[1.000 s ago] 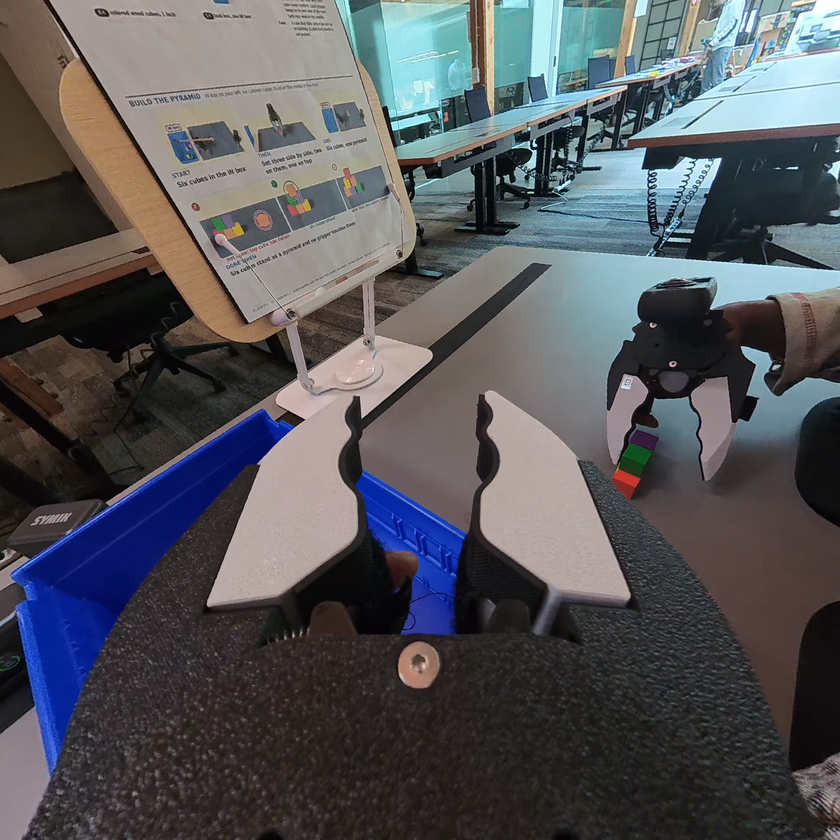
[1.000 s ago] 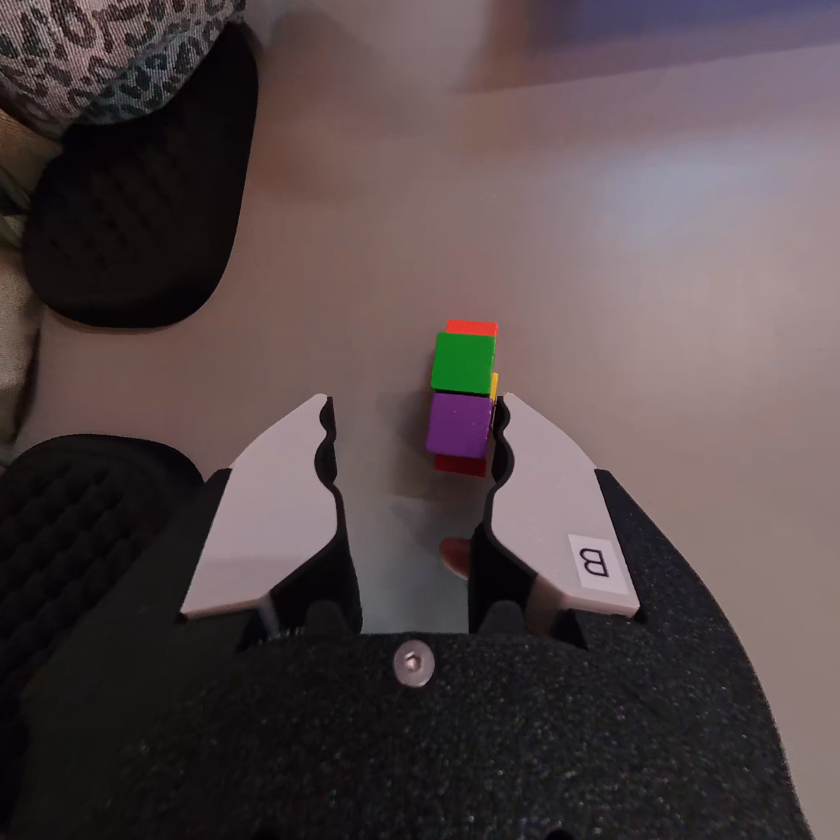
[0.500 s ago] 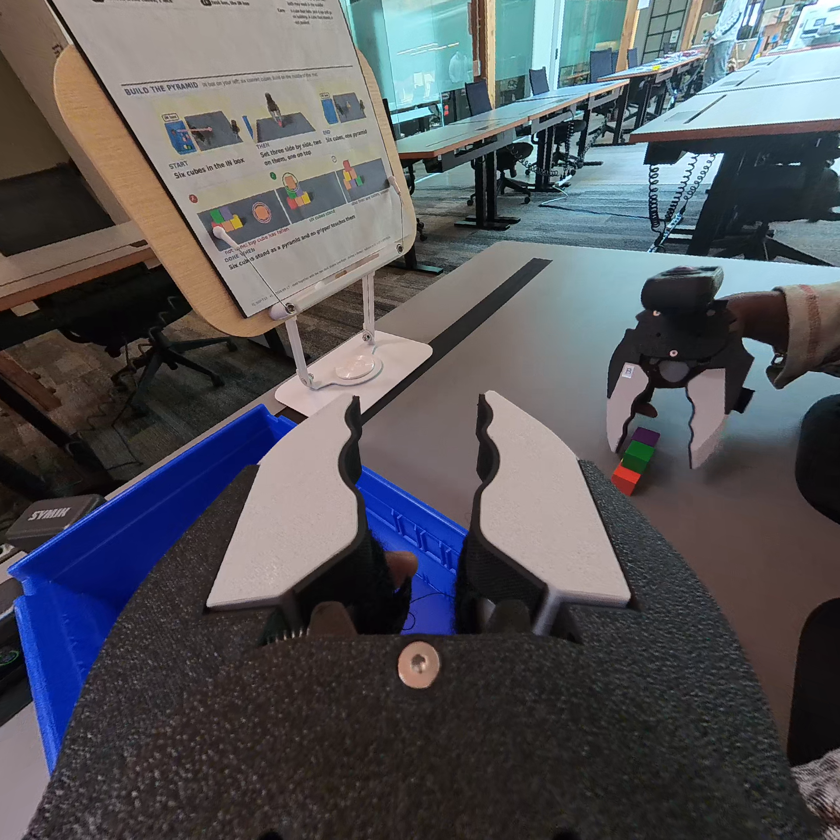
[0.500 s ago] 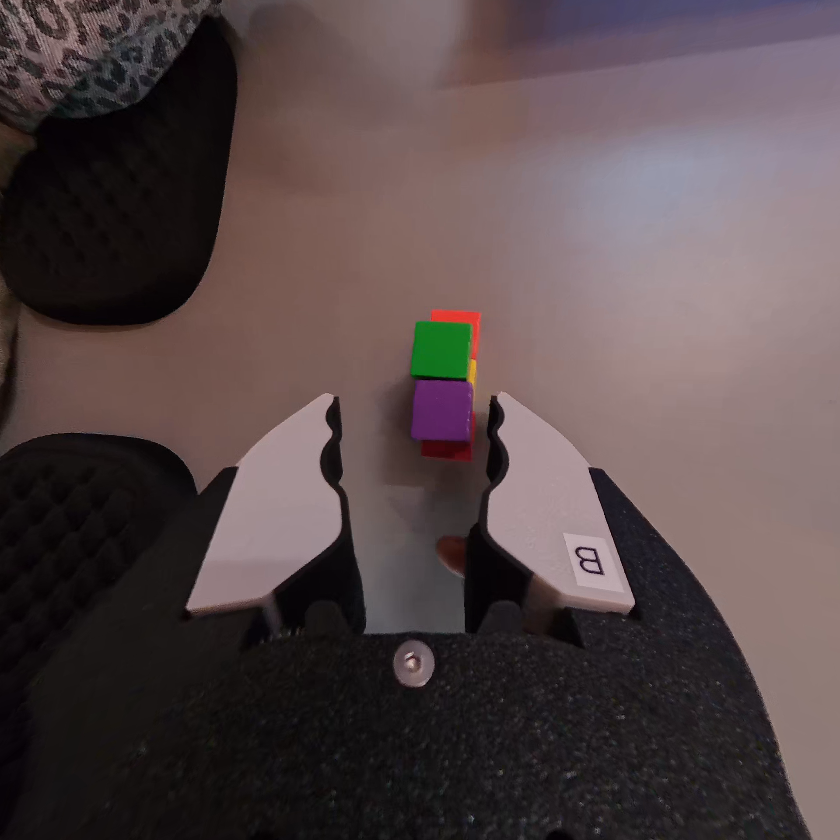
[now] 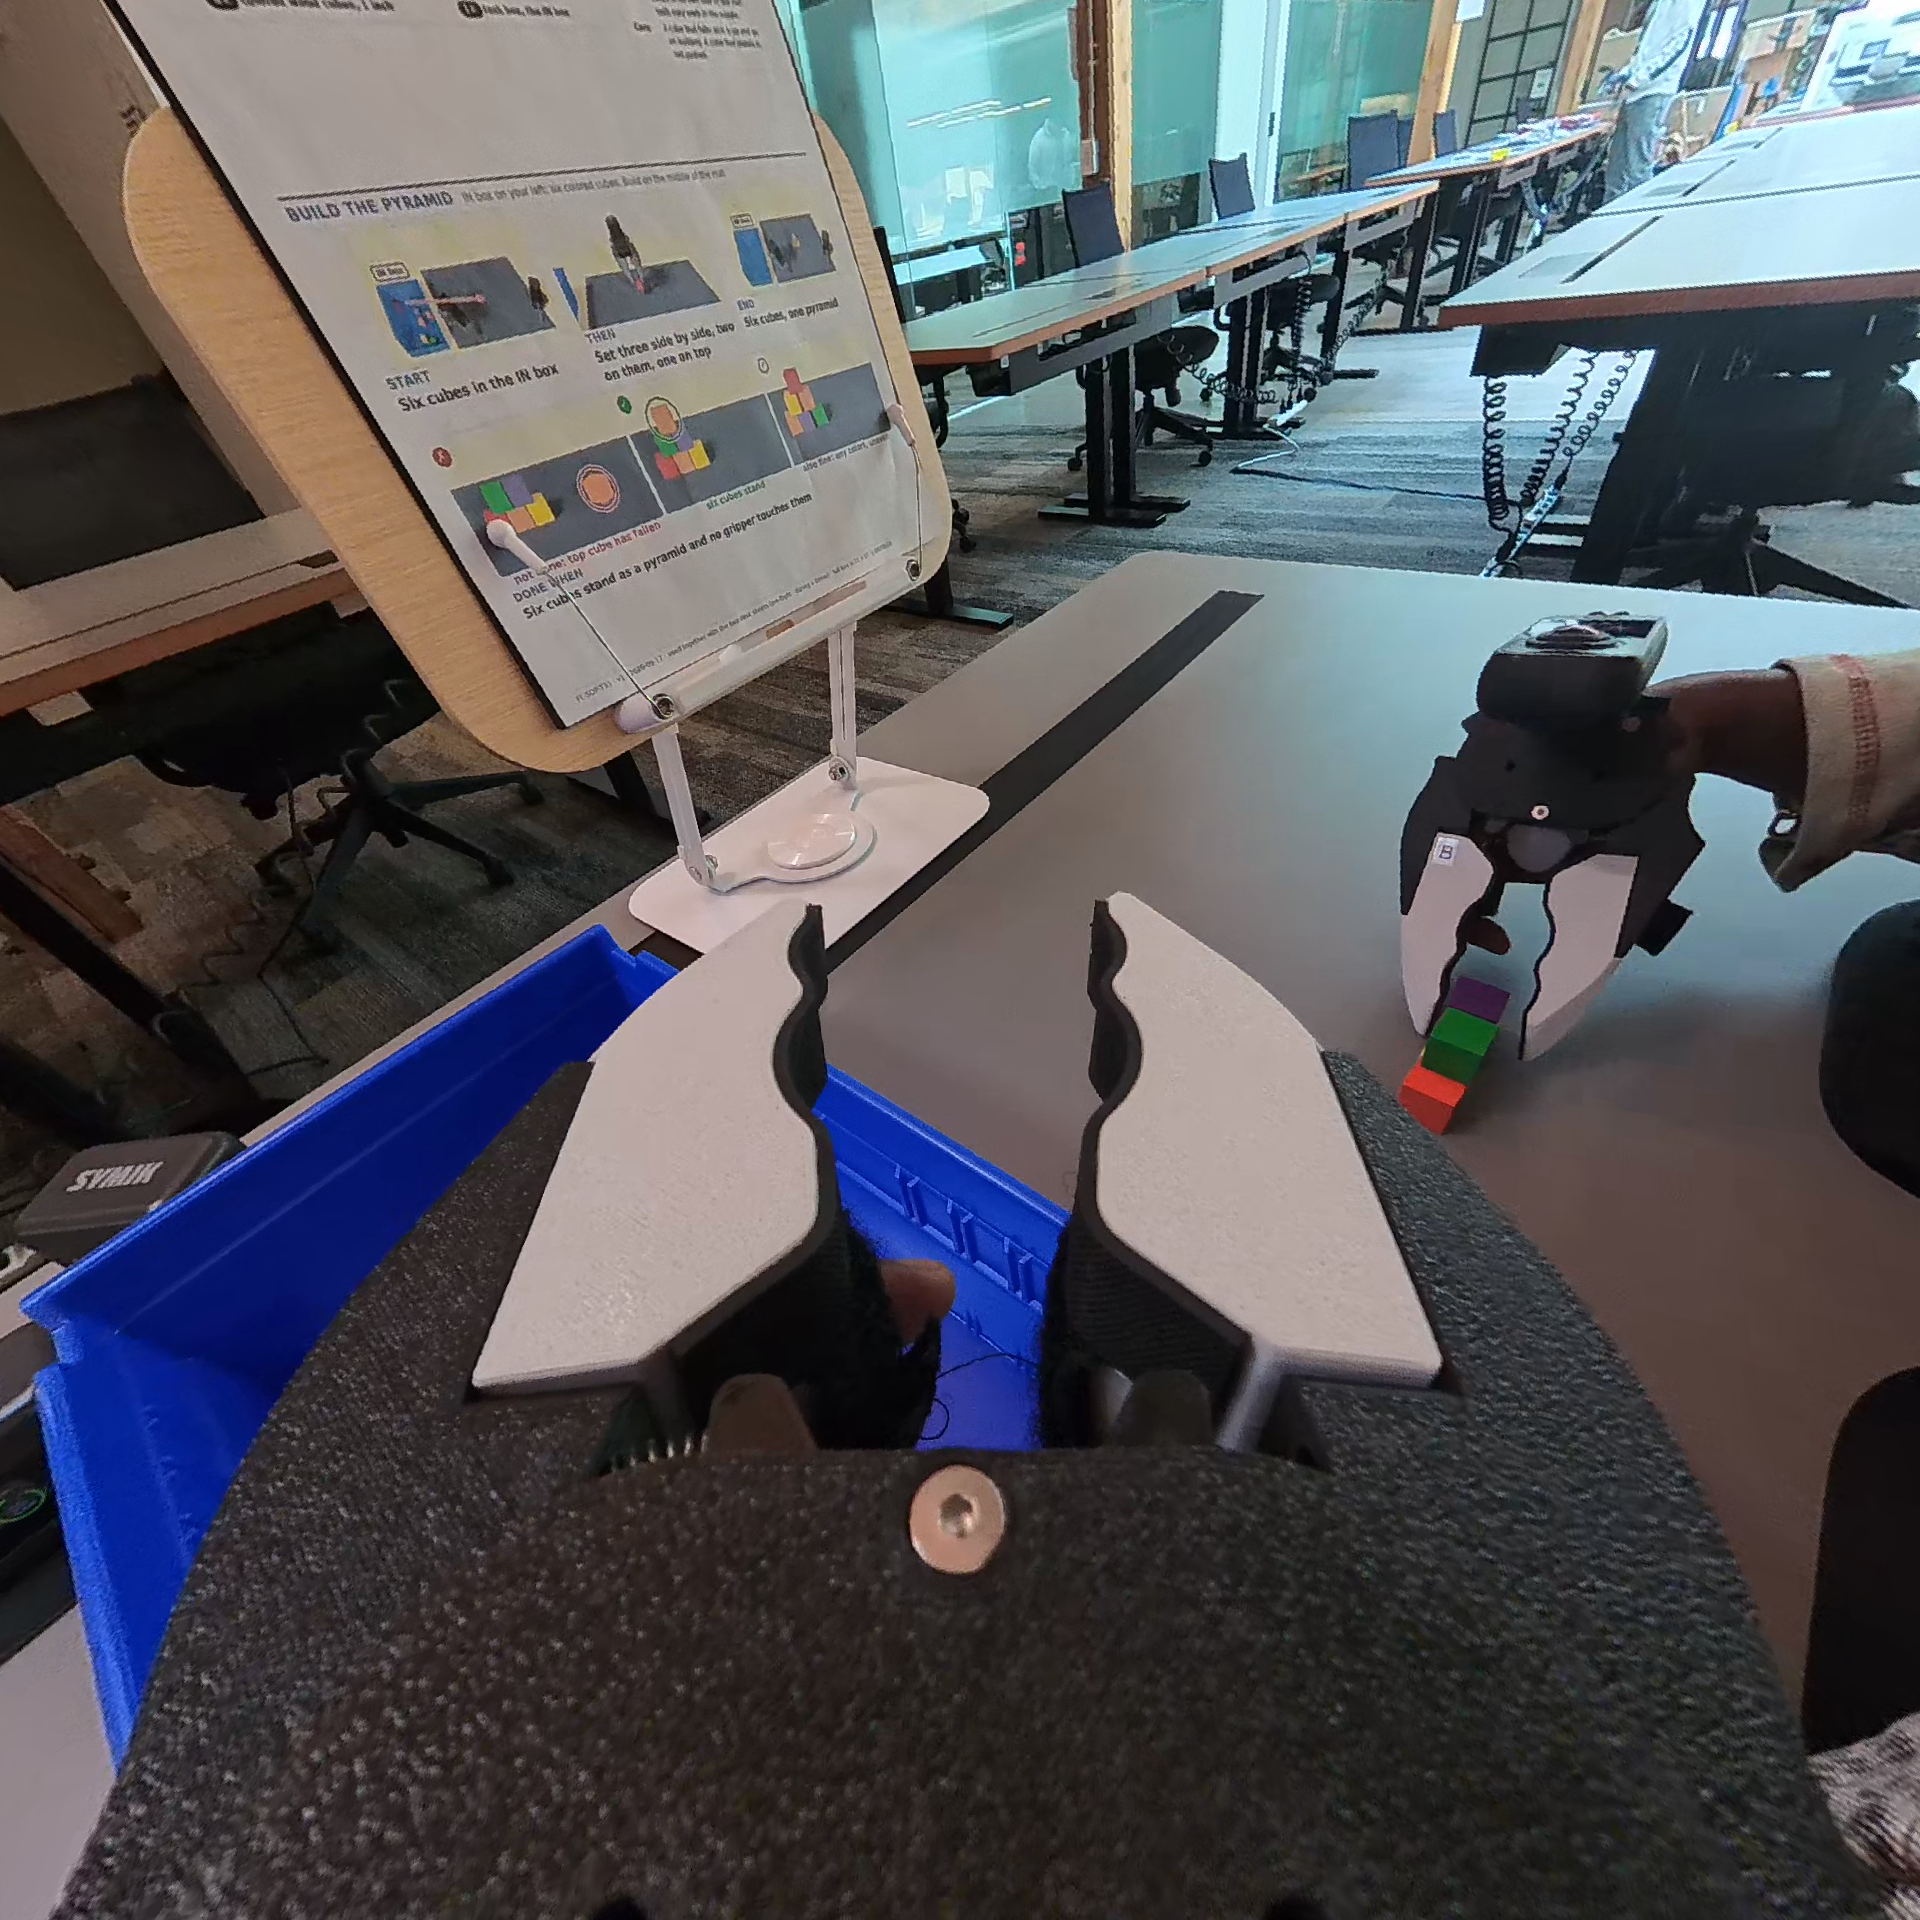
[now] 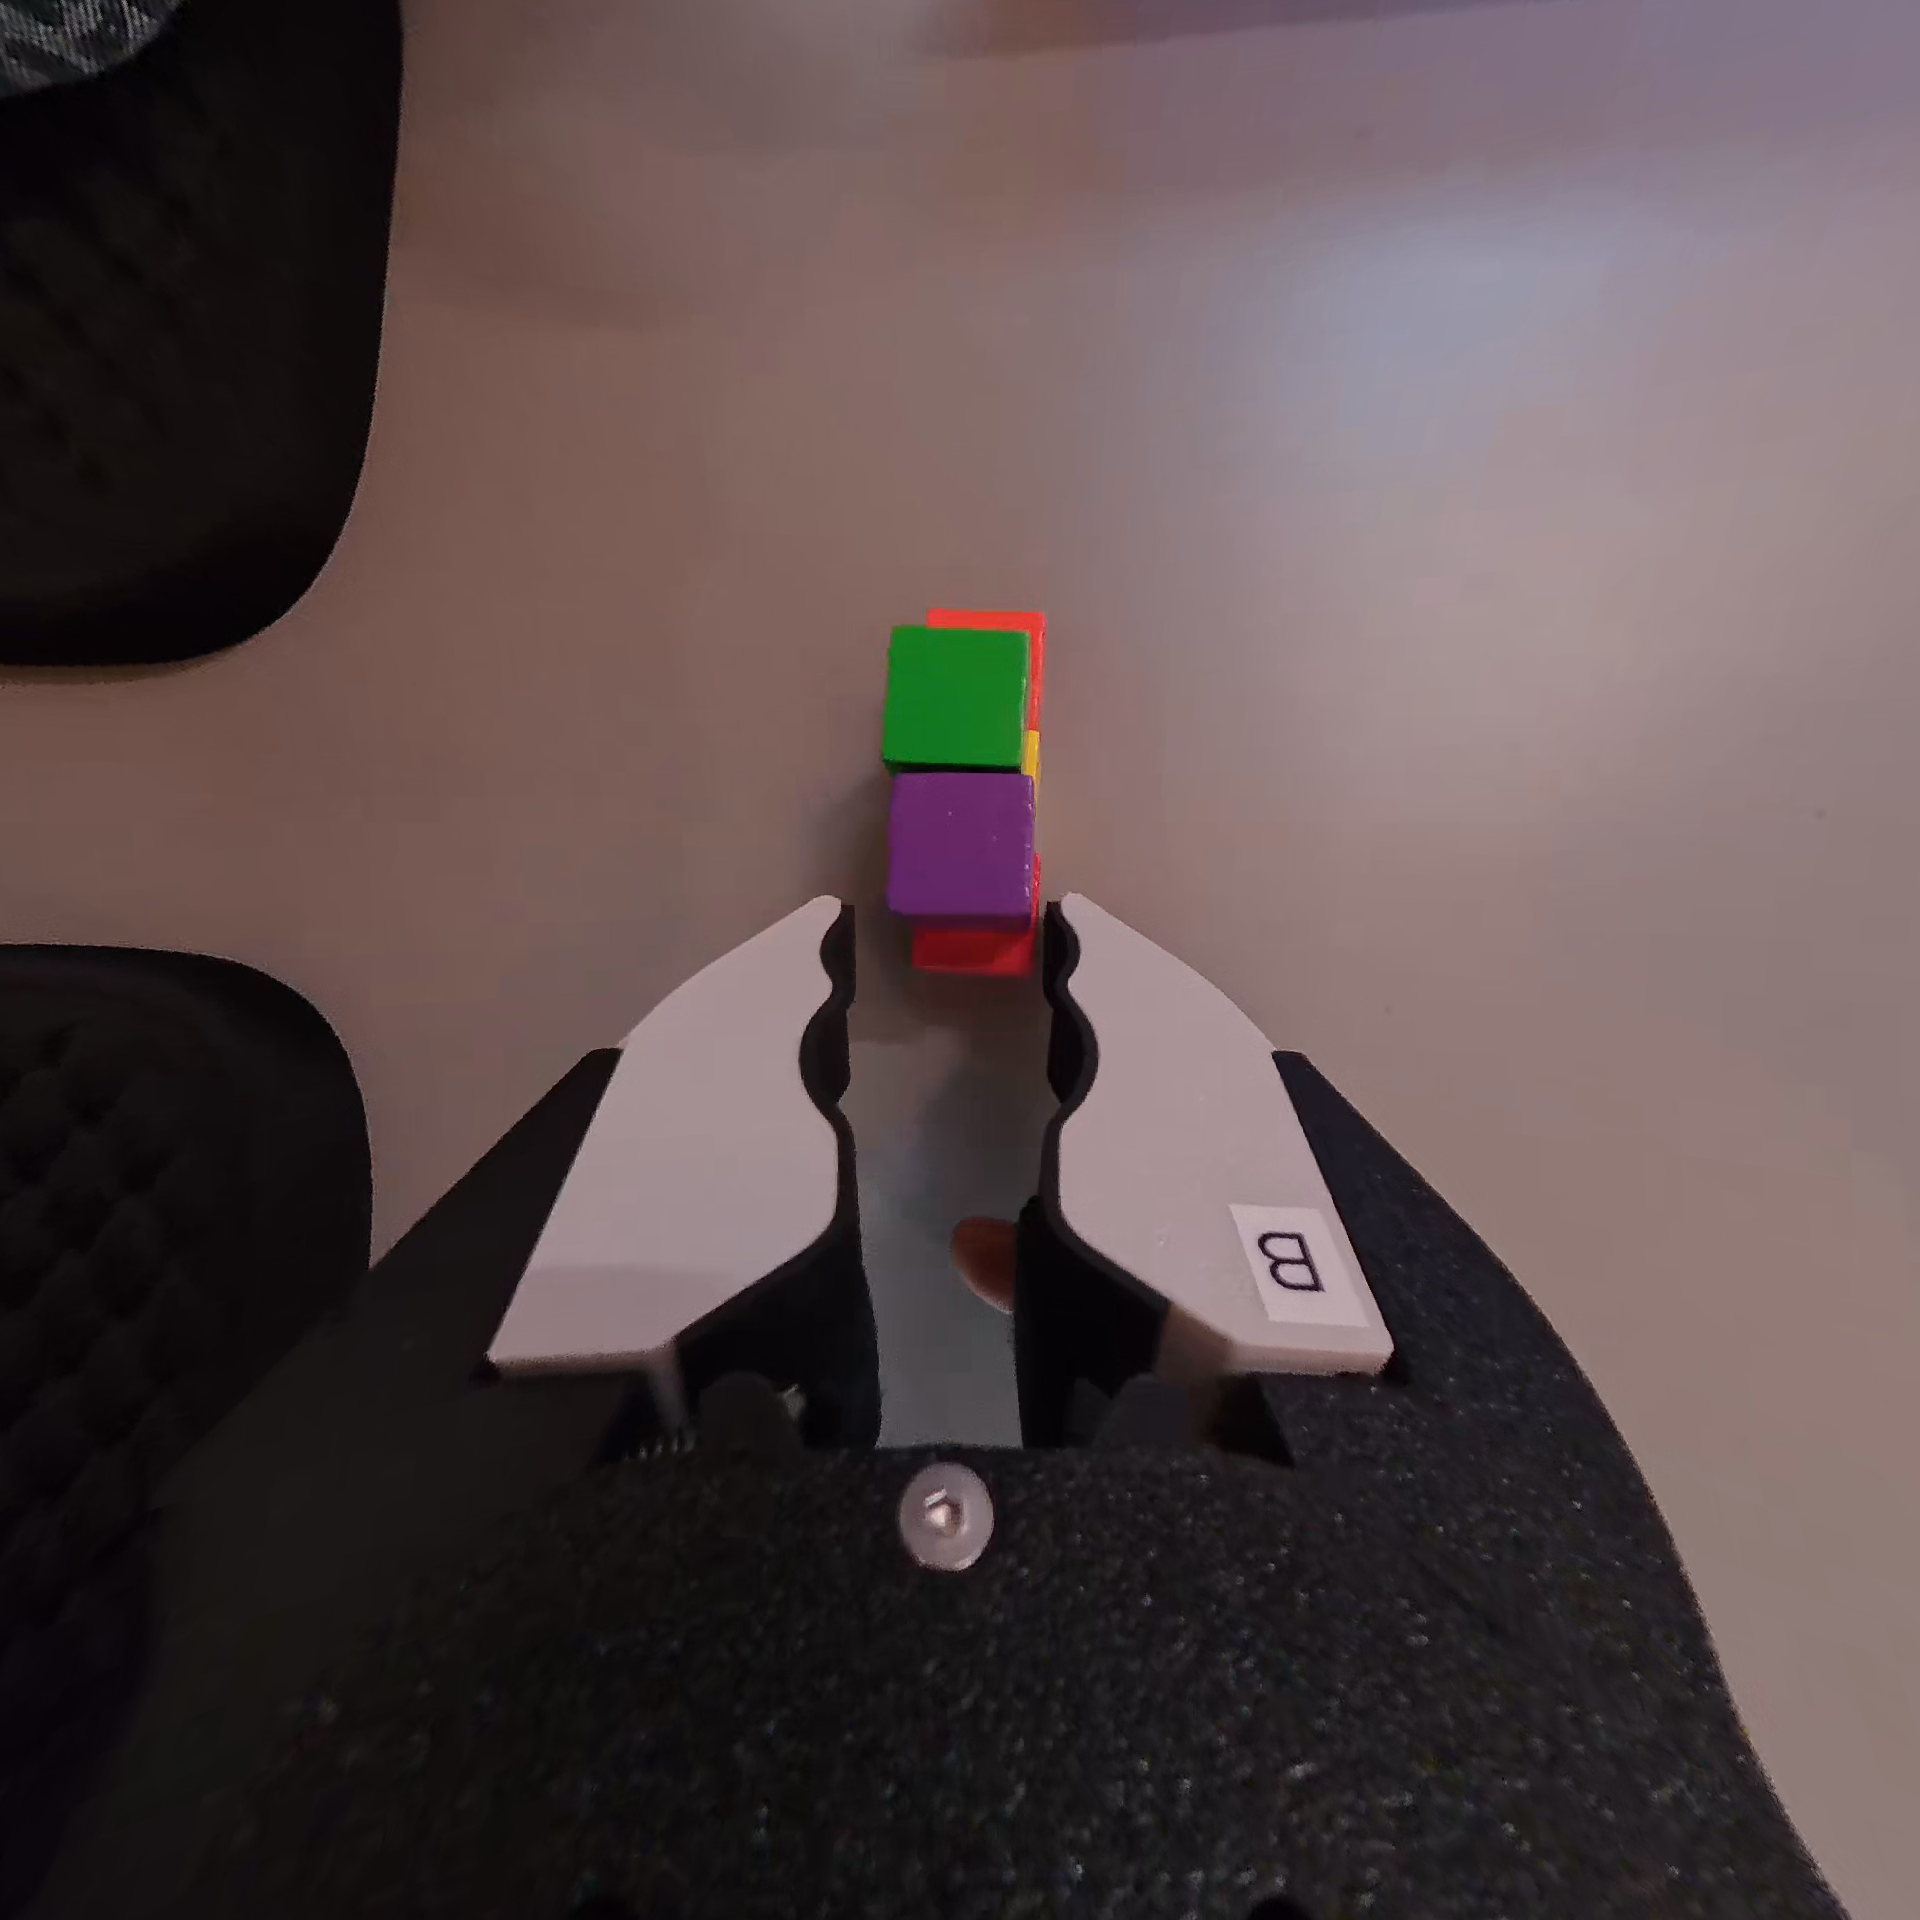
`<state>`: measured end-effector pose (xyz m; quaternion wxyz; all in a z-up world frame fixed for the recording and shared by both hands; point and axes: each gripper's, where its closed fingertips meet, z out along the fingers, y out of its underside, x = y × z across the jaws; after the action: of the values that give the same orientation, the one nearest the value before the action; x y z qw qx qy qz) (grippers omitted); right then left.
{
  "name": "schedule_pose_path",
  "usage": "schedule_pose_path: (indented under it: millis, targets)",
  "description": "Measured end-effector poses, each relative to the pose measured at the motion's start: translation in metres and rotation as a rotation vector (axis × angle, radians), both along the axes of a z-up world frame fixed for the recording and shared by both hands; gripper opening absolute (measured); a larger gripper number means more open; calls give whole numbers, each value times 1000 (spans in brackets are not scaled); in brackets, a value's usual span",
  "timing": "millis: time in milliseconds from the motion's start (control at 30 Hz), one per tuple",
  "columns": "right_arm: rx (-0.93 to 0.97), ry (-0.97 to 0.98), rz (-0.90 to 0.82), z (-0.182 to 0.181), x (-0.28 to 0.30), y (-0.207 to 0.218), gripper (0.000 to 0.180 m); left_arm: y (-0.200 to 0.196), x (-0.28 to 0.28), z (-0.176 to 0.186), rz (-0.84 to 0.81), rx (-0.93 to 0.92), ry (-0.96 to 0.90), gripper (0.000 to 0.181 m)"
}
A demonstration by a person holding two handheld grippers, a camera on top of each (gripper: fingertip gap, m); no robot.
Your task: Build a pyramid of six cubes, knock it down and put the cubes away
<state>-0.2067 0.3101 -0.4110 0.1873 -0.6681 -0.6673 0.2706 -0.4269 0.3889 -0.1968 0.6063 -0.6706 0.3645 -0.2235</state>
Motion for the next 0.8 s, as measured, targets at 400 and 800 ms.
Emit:
schedule_pose_path:
  millis: [400, 800]
  targets:
    - [7, 9, 3, 2, -2, 0, 30, 0, 0, -1, 1, -1, 0, 49]
    - [71, 62, -9, 23, -5, 6, 32, 1, 0, -2, -1, -4, 7, 49]
